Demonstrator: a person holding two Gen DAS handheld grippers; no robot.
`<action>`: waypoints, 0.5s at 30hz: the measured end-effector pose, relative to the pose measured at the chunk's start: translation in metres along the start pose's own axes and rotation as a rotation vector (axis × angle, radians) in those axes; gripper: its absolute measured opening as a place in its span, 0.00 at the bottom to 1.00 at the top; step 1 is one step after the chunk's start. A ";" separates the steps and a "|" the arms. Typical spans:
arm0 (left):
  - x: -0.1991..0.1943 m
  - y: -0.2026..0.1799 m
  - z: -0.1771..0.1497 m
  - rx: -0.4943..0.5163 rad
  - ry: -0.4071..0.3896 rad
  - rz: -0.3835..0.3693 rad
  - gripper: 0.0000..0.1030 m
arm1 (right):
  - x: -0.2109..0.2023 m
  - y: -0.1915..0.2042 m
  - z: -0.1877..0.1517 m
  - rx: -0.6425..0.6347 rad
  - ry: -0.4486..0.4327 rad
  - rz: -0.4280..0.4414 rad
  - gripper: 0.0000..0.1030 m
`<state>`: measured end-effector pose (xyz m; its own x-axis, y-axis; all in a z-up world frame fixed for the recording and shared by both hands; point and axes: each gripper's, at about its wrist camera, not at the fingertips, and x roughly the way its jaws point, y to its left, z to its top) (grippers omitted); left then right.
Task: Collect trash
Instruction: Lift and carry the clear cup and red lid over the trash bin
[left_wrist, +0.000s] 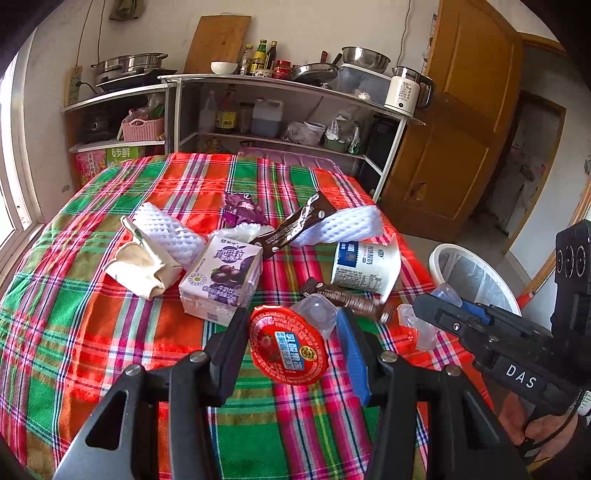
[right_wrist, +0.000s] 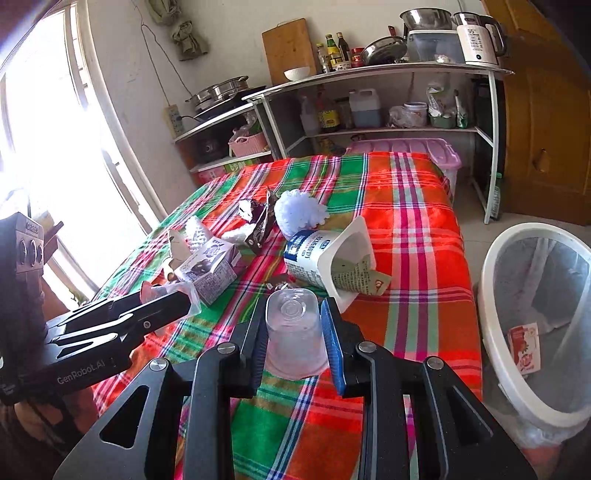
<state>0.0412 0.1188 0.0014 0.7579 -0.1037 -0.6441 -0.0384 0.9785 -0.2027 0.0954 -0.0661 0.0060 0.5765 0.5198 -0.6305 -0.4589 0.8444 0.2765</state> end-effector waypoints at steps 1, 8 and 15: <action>-0.001 -0.003 0.001 0.005 -0.003 -0.006 0.49 | -0.003 -0.002 0.000 0.002 -0.002 0.002 0.29; -0.001 -0.025 0.007 0.038 -0.009 -0.031 0.49 | -0.020 -0.022 0.000 0.033 -0.021 -0.005 0.29; 0.006 -0.066 0.013 0.106 -0.011 -0.092 0.49 | -0.048 -0.049 0.006 0.072 -0.078 -0.062 0.29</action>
<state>0.0572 0.0558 0.0205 0.7621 -0.1924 -0.6182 0.1003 0.9784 -0.1809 0.0941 -0.1316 0.0272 0.6546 0.4724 -0.5902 -0.3724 0.8809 0.2920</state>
